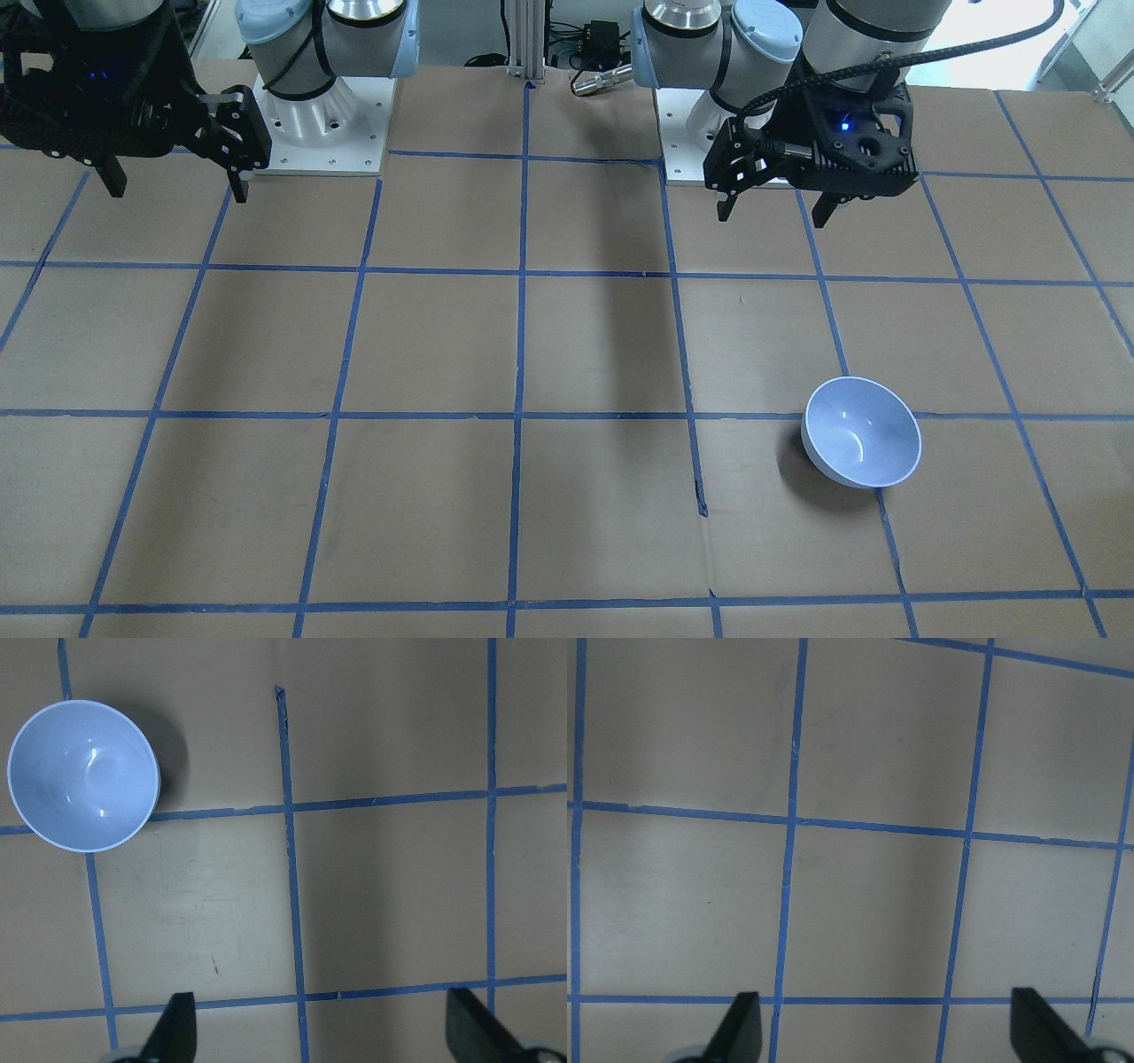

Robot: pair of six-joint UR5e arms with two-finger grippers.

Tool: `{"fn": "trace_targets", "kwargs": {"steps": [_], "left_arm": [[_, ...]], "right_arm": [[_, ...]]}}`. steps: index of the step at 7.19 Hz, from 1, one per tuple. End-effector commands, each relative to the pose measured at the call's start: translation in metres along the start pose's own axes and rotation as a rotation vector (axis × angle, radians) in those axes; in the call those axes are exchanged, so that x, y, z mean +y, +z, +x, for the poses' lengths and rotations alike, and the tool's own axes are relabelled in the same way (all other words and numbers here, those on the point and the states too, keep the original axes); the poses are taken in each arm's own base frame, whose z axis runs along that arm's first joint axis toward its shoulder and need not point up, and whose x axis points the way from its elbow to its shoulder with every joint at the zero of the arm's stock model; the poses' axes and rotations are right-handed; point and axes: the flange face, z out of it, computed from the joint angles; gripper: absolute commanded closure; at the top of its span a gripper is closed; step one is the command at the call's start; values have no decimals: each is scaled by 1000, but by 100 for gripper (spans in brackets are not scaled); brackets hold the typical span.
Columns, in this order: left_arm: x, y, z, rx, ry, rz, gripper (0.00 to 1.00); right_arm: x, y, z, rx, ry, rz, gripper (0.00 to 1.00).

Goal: Stack green bowl on blue bowl
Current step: 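Raise the open left gripper away from the light blue bowl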

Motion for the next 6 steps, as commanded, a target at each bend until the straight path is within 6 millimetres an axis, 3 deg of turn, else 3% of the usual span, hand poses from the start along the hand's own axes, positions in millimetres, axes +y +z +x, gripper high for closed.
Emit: {"fn": "trace_targets", "kwargs": {"steps": [1,4,5,6], "left_arm": [[0,-1,-1,-2,-1,2,0],[-2,1,-11,-2,42,-1,0],[-3,2,-21,-1,54,-6,0],[-6,3,-44,-1,121,-7,0]], "right_arm": [[0,0,0,0,0,0,0],[0,0,0,0,0,0,0],[0,0,0,0,0,0,0],[0,0,0,0,0,0,0]]}}
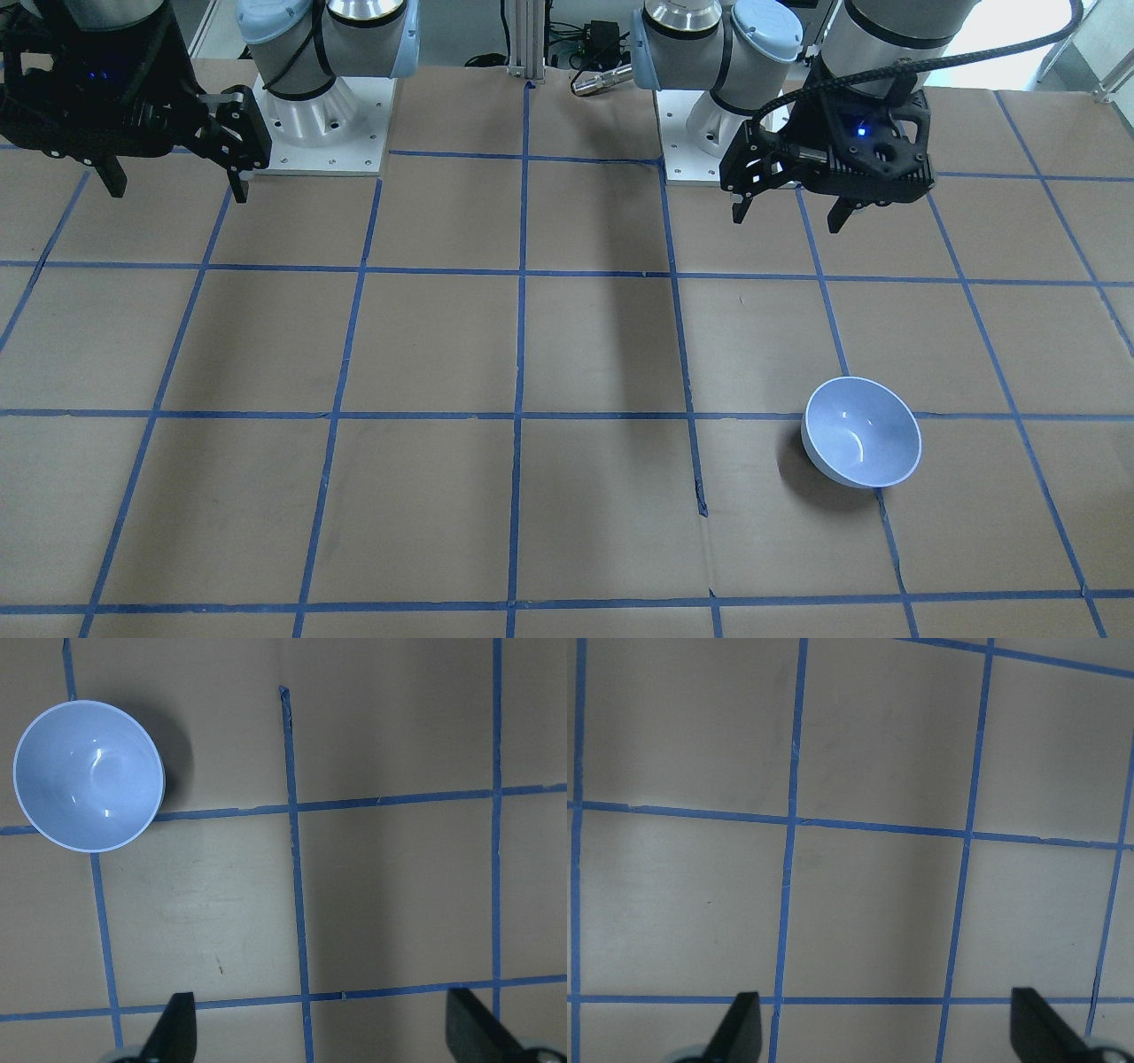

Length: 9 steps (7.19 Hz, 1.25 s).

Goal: Stack green bowl on blue bowl

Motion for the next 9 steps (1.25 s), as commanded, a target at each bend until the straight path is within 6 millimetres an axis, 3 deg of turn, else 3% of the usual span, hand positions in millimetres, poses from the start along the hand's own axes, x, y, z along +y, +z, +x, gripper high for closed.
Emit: {"fn": "trace_targets", "kwargs": {"steps": [1,3,5,7,9], "left_arm": [[-4,4,-56,6,48,-12,0],[0,14,-125,16,208,-30,0],[10,37,-211,45,331,-53,0],[20,59,-307,25,490,-18,0],[32,99,-400,12,607,-1,0]], "right_arm": [[0,0,0,0,0,0,0],[0,0,0,0,0,0,0],[0,0,0,0,0,0,0],[0,0,0,0,0,0,0],[0,0,0,0,0,0,0]]}}
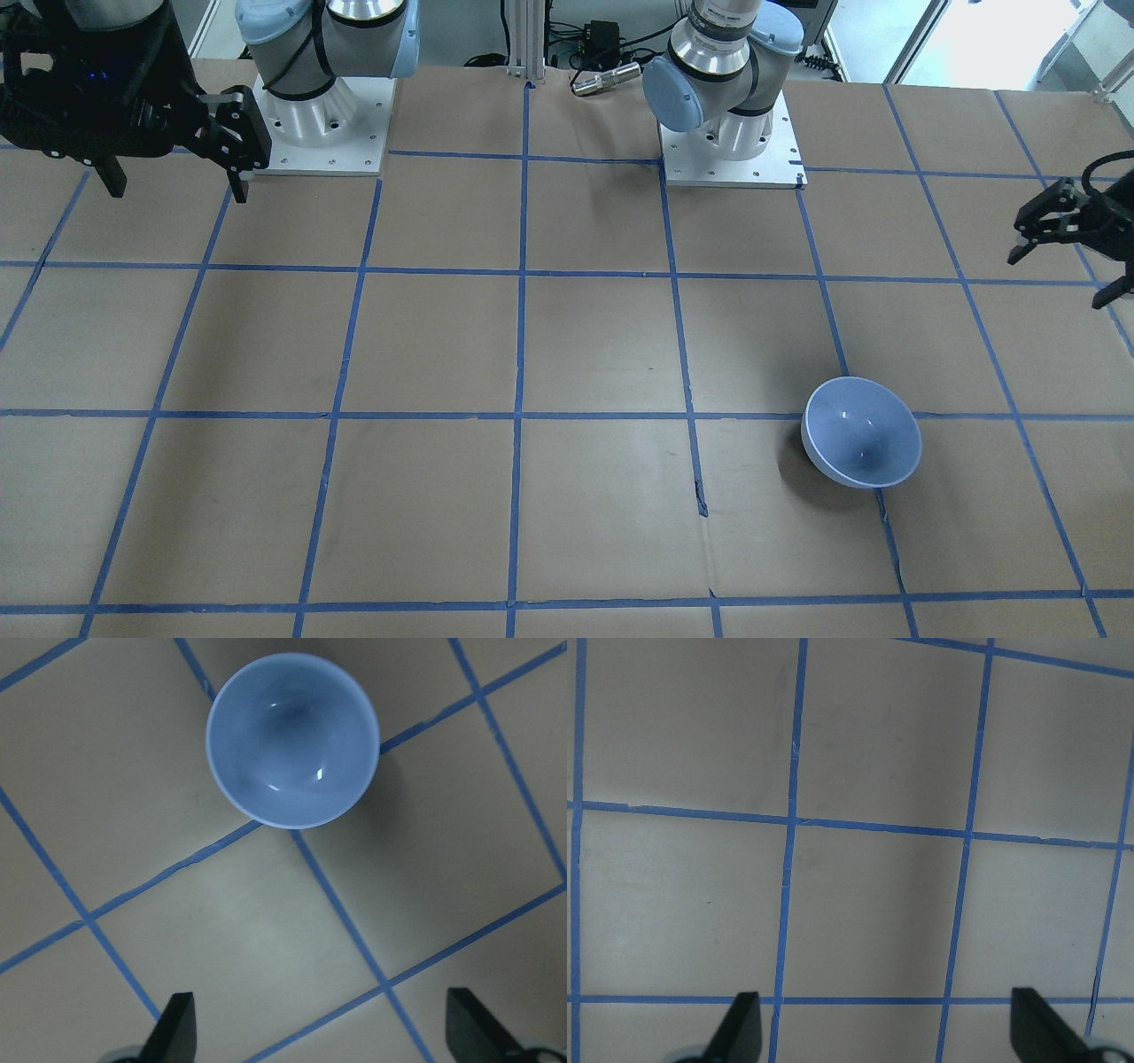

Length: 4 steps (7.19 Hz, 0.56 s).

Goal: Stack green bowl on blue bowl

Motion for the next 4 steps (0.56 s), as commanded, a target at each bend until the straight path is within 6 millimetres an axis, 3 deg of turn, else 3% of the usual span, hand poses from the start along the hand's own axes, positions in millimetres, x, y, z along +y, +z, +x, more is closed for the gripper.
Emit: {"fn": "trace_targets", "kwargs": {"steps": [1,2,4], "left_arm": [[66,52,-78,-12,98,14,0],[92,82,-105,20,140,14,0],[113,98,-160,15,222,5,0]], "right_arm": [[0,0,0,0,0,0,0],[0,0,0,0,0,0,0],[0,0,0,0,0,0,0]]}}
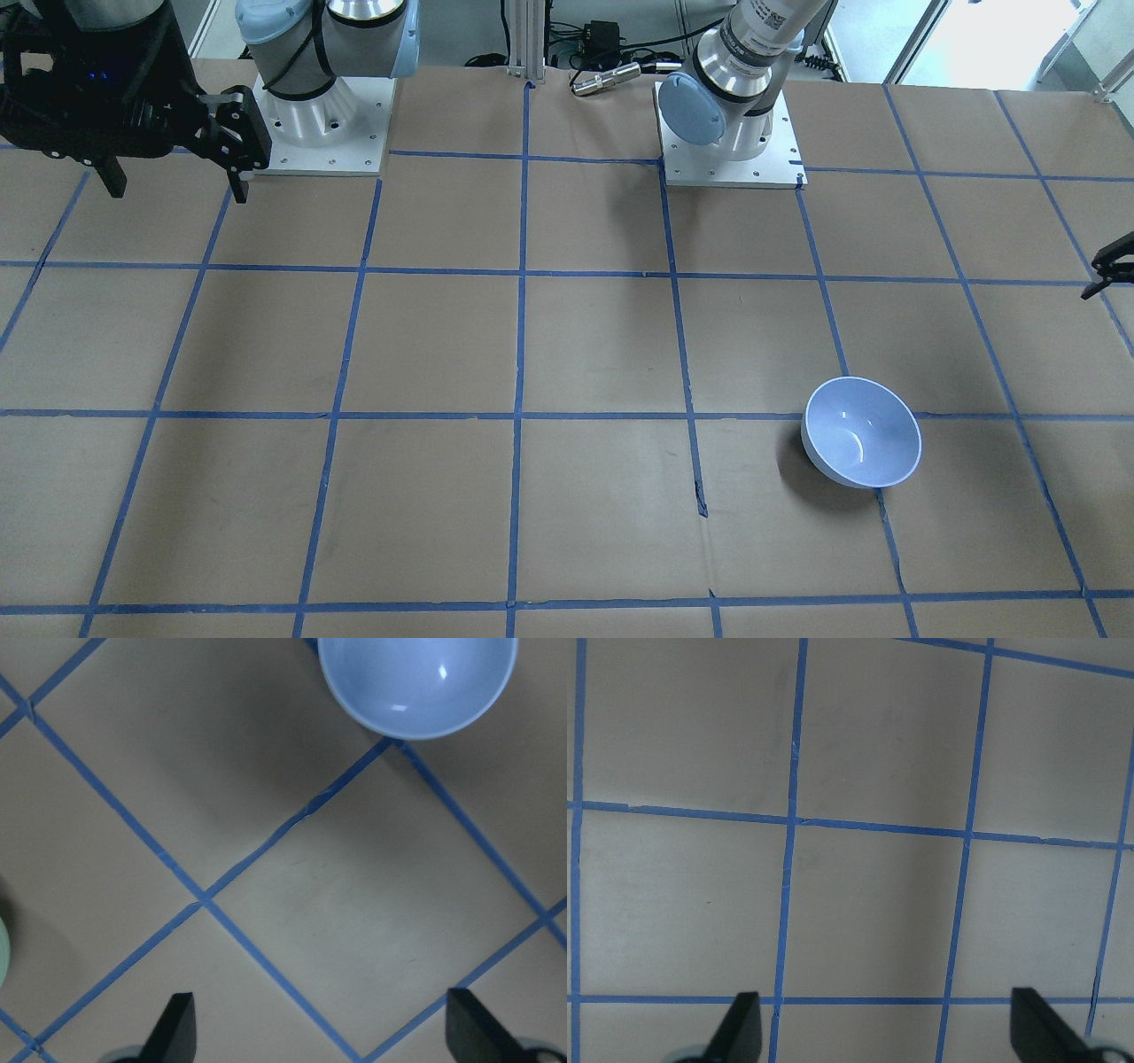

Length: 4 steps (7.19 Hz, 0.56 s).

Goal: Stack green bowl on blue bowl

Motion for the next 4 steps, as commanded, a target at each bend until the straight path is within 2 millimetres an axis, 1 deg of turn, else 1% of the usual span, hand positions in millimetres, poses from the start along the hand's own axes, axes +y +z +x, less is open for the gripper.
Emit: {"fn": "trace_targets", "kwargs": {"steps": [1,2,3,4], "left_arm": [[27,15,-60,-19,126,-13,0],[31,35,-89,-48,214,-15,0],[44,57,-109,-69,267,-16,0],[52,66,-122,-72,284,-18,0]], "right_arm": [[0,0,0,0,0,0,0],[0,0,0,0,0,0,0],[0,0,0,0,0,0,0],[0,0,0,0,0,0,0]]}}
